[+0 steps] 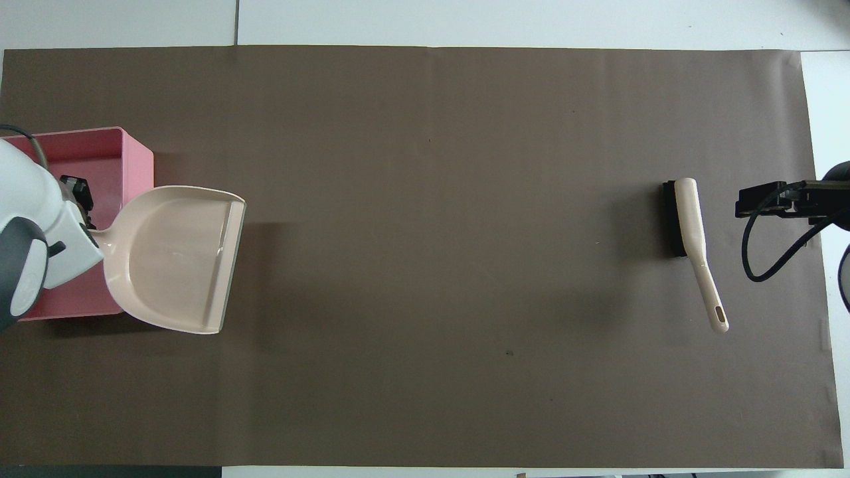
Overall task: Clean e-waste and dump in bin
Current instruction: 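Lower the dustpan back onto the table with the left gripper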
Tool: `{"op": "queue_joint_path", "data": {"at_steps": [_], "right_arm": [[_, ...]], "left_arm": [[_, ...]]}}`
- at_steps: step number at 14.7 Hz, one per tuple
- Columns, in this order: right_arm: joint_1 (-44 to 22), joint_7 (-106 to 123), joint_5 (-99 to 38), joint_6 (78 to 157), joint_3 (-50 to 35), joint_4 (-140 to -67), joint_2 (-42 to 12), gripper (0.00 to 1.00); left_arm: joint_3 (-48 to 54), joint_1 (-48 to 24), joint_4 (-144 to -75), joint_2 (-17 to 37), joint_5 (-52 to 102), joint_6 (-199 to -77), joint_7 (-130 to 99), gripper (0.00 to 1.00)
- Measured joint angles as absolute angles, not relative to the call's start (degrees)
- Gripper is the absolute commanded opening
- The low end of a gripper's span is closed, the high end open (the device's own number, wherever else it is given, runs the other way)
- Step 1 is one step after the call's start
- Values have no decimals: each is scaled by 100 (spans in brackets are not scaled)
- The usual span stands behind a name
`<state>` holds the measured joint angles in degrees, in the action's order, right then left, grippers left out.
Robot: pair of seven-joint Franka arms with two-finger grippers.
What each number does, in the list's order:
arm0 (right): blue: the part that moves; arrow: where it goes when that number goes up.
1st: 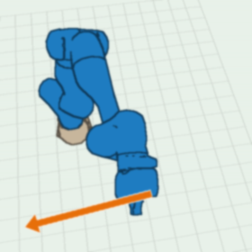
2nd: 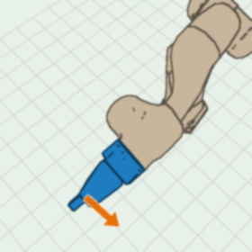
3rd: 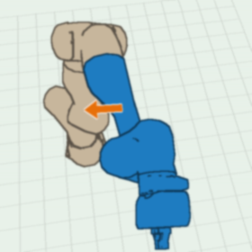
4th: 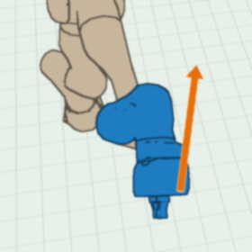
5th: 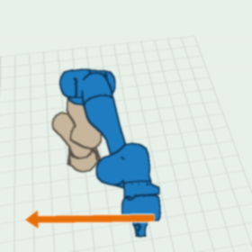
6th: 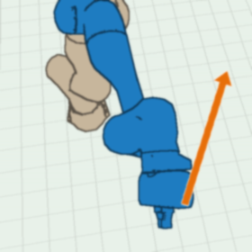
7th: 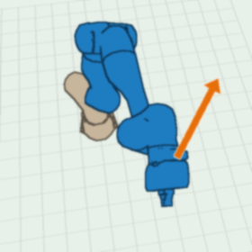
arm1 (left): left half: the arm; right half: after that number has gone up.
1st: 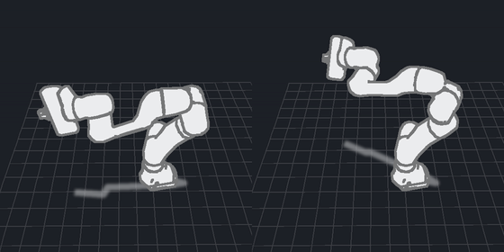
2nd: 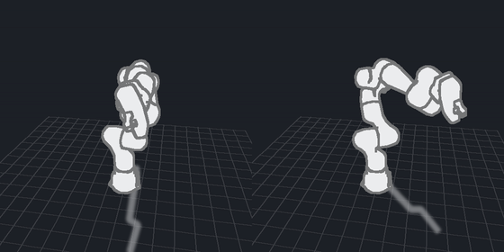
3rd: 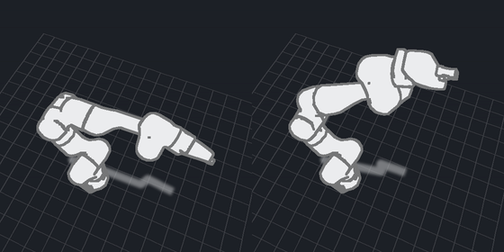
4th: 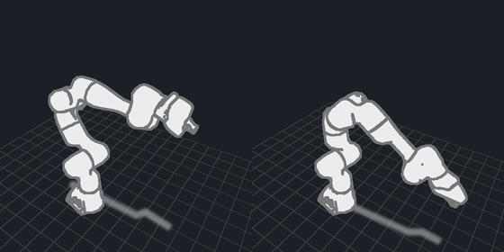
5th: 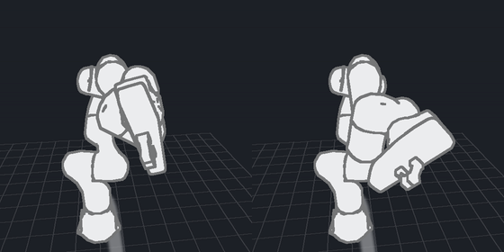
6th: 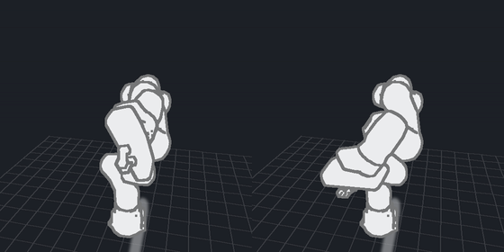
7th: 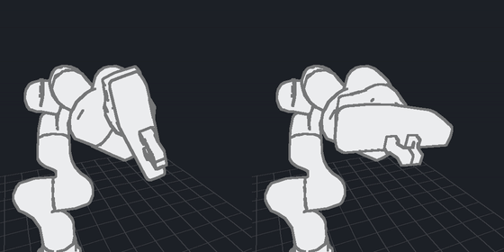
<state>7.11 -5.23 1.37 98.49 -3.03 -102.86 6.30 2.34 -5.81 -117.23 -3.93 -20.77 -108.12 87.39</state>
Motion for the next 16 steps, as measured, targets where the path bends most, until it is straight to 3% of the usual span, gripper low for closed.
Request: {"op": "queue_joint_path", "data": {"at_steps": [4,7,10,12,13,16], "right_arm": [[741,-831,131,8440,-258,-8948,406,100],[683,-865,131,8309,-152,-8742,171,100],[165,-865,131,8309,442,-8743,70,100],[102,-865,131,8318,538,-8739,70,100],[102,-865,131,8320,542,-8734,70,100],[97,-862,131,8318,502,-8731,70,100]], "left_arm": [[240,-1170,-12384,-212,-1809,-11535,8086,0],[241,-1346,-12535,36,-1613,-11910,7880,0],[230,-1434,-12545,171,-1574,-12038,7750,5],[231,-1491,-12578,171,-1567,-12050,7582,43],[231,-1494,-12597,171,-1565,-12052,7476,56],[228,-1495,-12623,171,-1555,-12085,7175,69]]}}
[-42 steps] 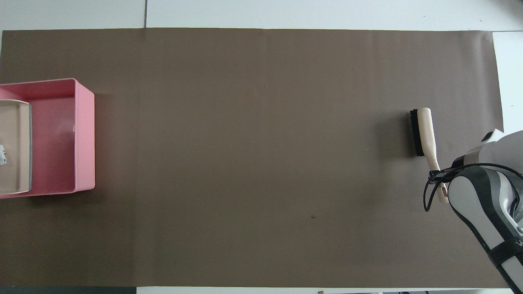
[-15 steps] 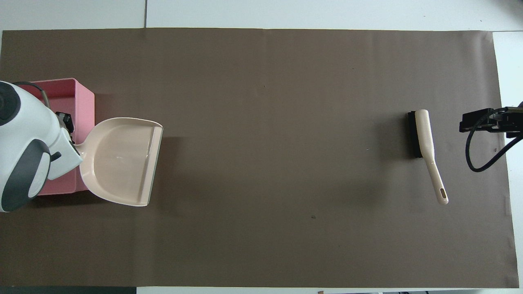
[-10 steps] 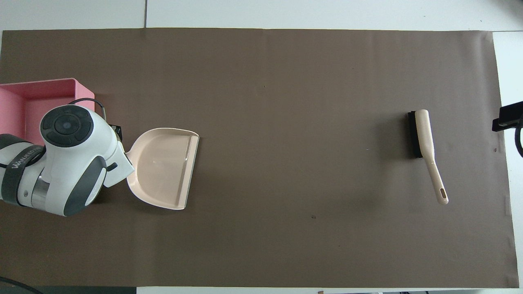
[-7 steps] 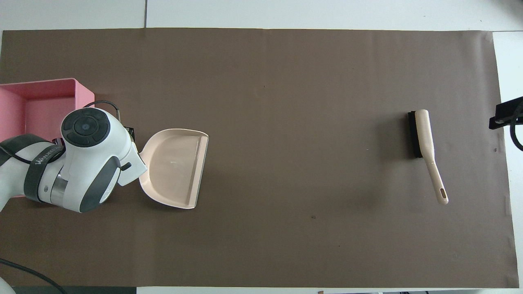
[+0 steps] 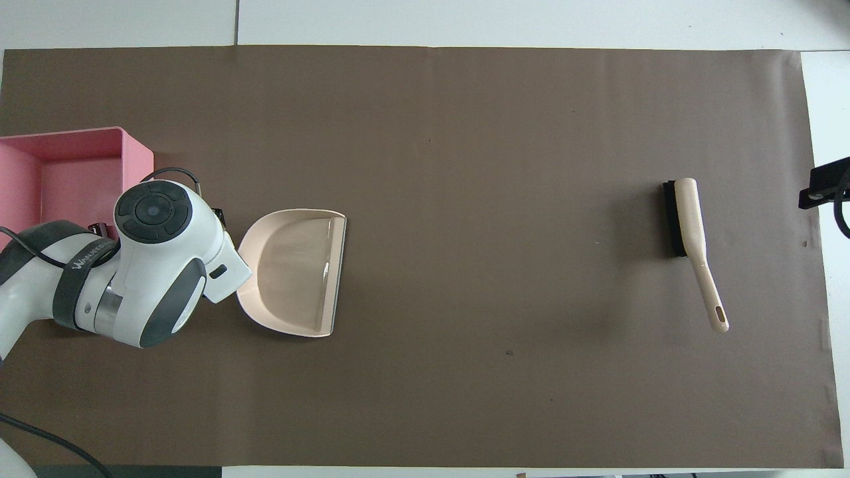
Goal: Clean e-waste and dump in bin
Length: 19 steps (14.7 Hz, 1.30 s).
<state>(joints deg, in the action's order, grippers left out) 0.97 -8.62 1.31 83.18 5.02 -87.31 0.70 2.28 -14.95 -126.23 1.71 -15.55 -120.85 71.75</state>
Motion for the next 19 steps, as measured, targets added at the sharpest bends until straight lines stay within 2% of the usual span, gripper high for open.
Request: {"op": "queue_joint_path", "data": {"at_steps": [1,3,6,9,13,15,19], "right_arm": [[95,-862,131,8310,474,-8733,71,100],[102,-862,131,8289,414,-8783,91,100],[163,-862,131,8281,252,-8907,158,100],[159,-856,141,8281,190,-8938,185,100],[113,-597,303,8281,135,-8940,186,100],[113,-586,305,8281,125,-8940,186,100],[114,-587,289,8281,124,-8940,186,100]], "left_arm": [[228,-1495,-12623,171,-1552,-12092,7094,73],[216,-1494,-12622,154,-1549,-12091,6808,96],[168,-1458,-12619,-73,-1541,-11741,5768,98],[118,-1360,-12624,-415,-1534,-11218,3705,98],[82,-1050,-12601,-490,-1286,-11186,838,98],[79,-929,-12367,-477,-858,-11207,238,98],[46,-427,-11430,-479,-170,-10897,109,98]]}}
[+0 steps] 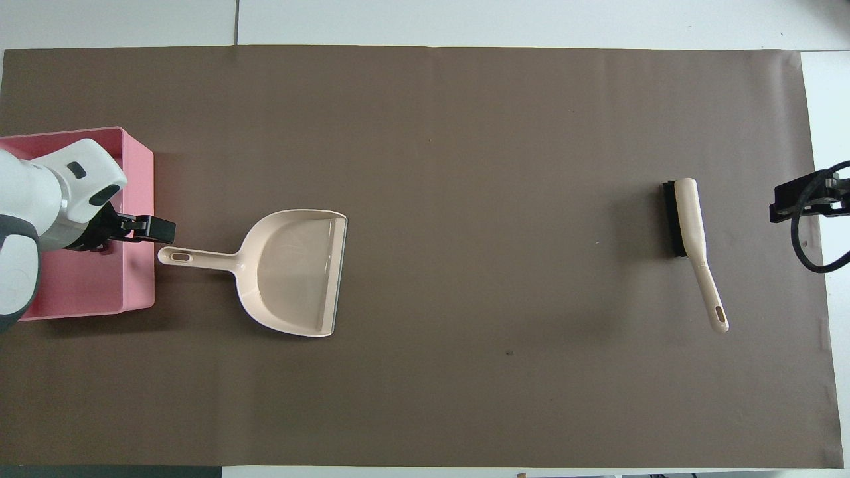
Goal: Clean e-waste and dump in bin
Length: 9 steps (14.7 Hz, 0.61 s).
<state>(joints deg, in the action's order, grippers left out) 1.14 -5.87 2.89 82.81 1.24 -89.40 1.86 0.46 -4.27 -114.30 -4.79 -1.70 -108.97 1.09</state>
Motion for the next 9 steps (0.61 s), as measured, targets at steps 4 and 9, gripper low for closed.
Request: {"op": "queue_joint_path", "data": {"at_steps": [4,9], "right_arm": [[117,-591,257,8281,127,-8940,186,100],[117,-591,257,8281,127,-8940,186,100]], "left_arm": [[27,-141,-10359,-482,-106,-10013,99,98],[19,168,-9624,-488,62,-9083,231,98]]}}
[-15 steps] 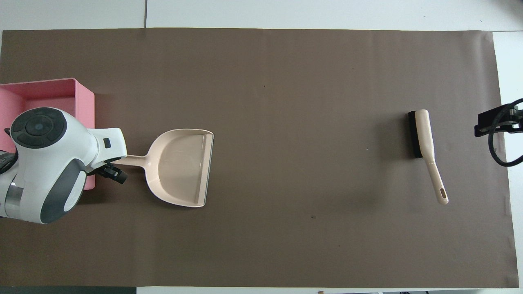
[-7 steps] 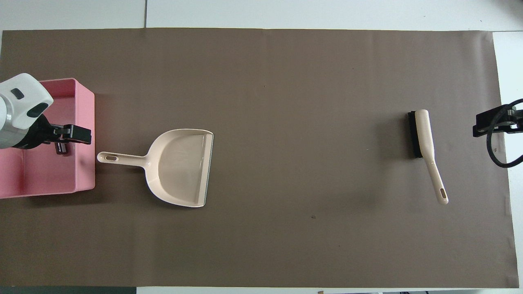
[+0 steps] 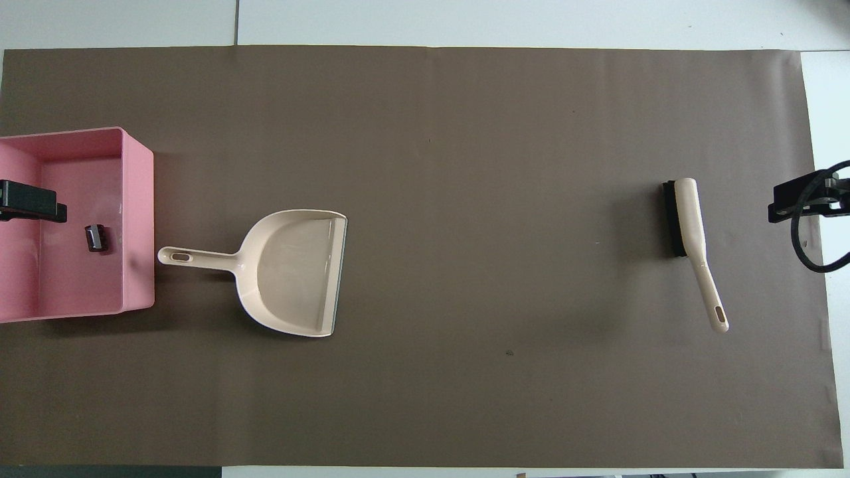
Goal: Clean e-waste and dump in bin
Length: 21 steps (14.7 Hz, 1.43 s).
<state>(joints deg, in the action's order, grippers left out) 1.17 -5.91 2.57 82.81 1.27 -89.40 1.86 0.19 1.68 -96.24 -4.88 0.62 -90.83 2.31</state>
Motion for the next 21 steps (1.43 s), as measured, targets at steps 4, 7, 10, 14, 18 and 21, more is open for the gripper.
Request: {"op": "queue_joint_path", "data": {"at_steps": [4,7,10,14,18,21], "right_arm": [[117,-591,257,8281,127,-8940,186,100],[117,-591,257,8281,127,-8940,186,100],[117,-591,257,8281,127,-8940,186,100],[117,-591,256,8281,127,-8940,186,100],[117,-591,256,8281,127,-8940,186,100],[117,-591,256,8281,127,-8940,186,100]], "left_arm": [[12,224,-9589,-519,74,-8574,650,98],[12,224,-9589,-519,75,-8566,692,98],[12,225,-9588,-519,77,-8570,702,98],[27,223,-9580,-506,81,-8570,707,99],[44,220,-9275,-293,52,-8577,686,99],[67,197,-9226,-231,52,-8581,573,99]]}}
